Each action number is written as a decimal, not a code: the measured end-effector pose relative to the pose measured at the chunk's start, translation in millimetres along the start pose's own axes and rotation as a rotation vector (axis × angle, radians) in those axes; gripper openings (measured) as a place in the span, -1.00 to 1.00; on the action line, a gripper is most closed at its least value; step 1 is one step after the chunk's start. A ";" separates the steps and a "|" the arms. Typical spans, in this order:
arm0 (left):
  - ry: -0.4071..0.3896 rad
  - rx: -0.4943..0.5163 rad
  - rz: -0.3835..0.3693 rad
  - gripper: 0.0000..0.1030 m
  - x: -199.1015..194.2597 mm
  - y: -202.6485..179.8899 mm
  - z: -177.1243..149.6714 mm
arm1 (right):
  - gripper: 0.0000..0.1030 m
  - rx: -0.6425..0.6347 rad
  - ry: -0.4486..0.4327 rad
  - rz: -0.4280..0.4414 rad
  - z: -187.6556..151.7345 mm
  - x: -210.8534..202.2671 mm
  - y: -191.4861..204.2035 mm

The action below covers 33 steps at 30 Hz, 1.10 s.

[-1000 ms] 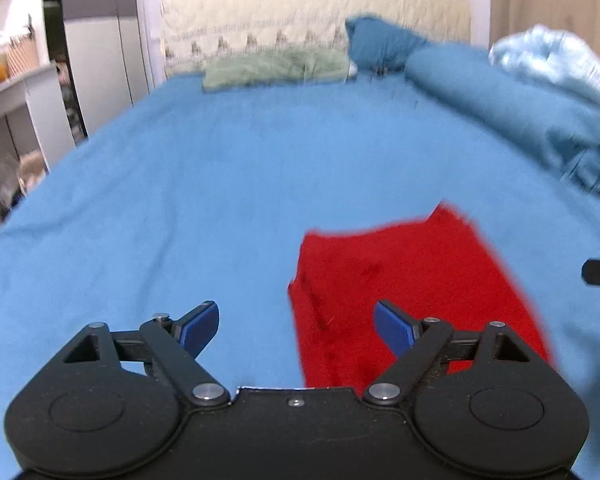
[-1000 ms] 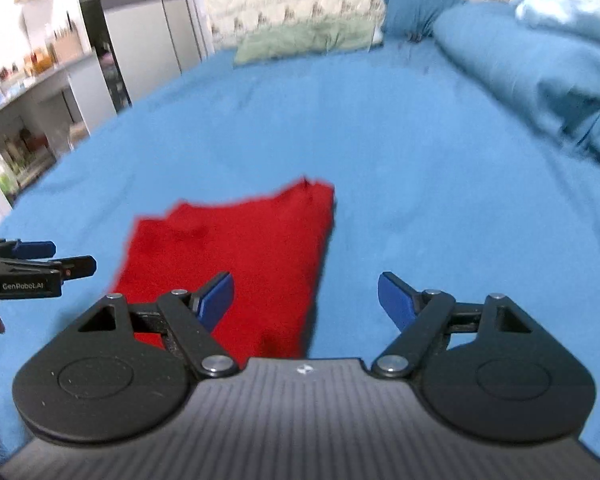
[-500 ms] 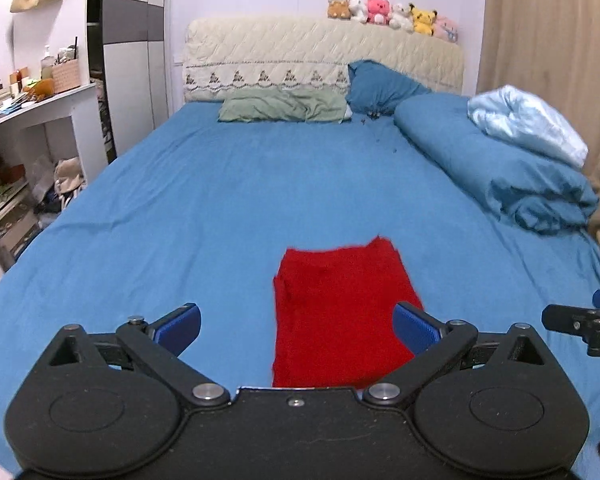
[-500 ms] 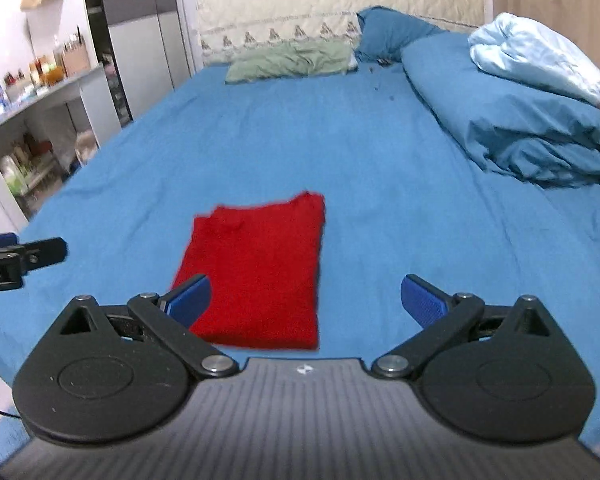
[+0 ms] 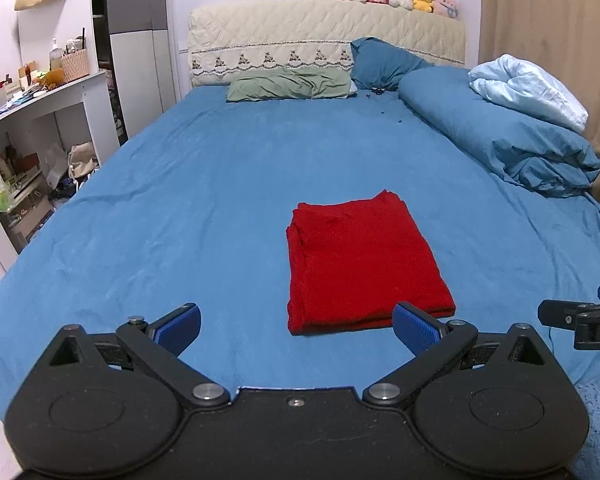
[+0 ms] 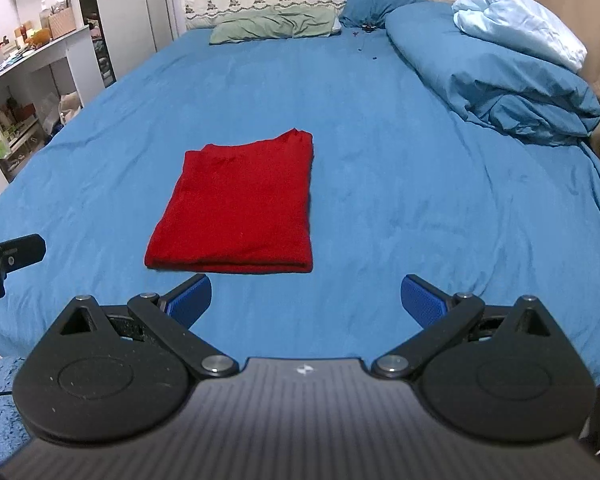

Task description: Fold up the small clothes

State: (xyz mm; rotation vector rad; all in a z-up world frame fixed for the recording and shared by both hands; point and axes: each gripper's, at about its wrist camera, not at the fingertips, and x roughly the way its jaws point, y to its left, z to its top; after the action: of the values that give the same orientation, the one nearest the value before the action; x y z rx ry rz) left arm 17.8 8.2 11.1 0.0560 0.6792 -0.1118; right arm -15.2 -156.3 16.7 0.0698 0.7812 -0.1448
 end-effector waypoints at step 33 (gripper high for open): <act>-0.014 0.006 0.004 1.00 -2.9 7.2 -2.4 | 1.00 -0.005 -0.020 -0.026 1.6 -8.9 0.2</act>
State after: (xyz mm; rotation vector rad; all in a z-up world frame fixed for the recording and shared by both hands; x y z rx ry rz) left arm 15.0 15.9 11.2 0.0620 0.6651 -0.1101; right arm -20.4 -155.4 24.1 0.0532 0.7629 -0.1678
